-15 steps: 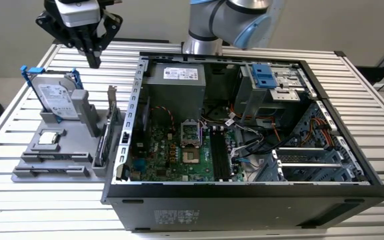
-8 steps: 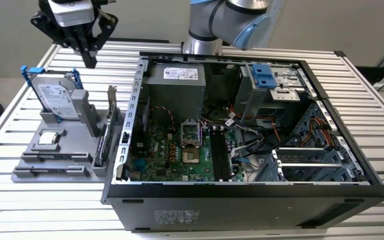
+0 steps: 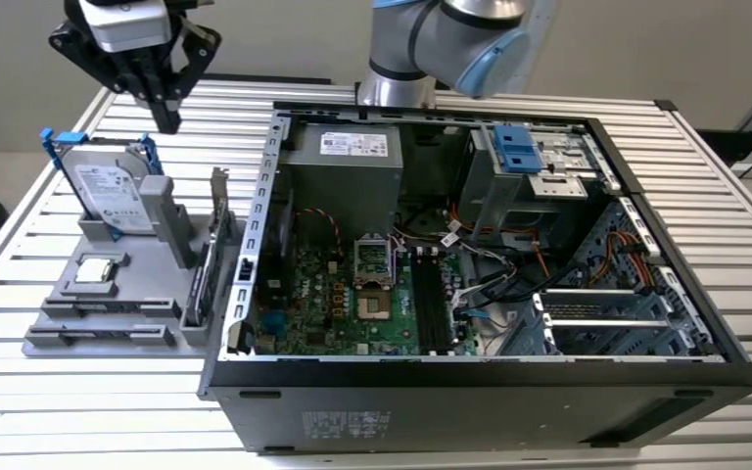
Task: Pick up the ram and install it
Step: 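Reach for the ram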
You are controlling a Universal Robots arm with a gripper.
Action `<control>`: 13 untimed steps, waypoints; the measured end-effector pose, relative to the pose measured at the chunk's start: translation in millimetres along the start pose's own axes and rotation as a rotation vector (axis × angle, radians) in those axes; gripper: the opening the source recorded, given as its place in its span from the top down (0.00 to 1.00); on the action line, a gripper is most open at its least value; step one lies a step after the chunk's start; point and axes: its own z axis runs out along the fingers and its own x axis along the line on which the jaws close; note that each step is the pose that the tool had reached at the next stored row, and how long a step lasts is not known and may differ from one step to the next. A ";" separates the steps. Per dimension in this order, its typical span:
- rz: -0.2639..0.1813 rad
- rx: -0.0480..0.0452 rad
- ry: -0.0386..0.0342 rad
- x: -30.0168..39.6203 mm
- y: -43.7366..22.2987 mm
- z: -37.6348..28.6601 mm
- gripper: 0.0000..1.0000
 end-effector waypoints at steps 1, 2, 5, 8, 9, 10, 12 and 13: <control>0.000 0.0000 0.0000 0.9 -0.1 0.0 1.00; 0.000 0.0000 0.0000 1.8 -0.2 0.0 1.00; 0.000 0.0000 0.0000 4.4 -0.3 -0.1 1.00; 0.000 0.0000 0.0000 7.1 -0.5 -0.2 1.00; 0.000 0.0000 0.0000 8.1 -0.6 -0.2 1.00; 0.000 0.0000 0.0000 9.1 -0.7 -0.2 1.00; 0.000 0.0000 0.0001 11.1 -0.8 -0.3 1.00; 0.000 0.0000 -0.0001 12.2 -0.9 -0.2 1.00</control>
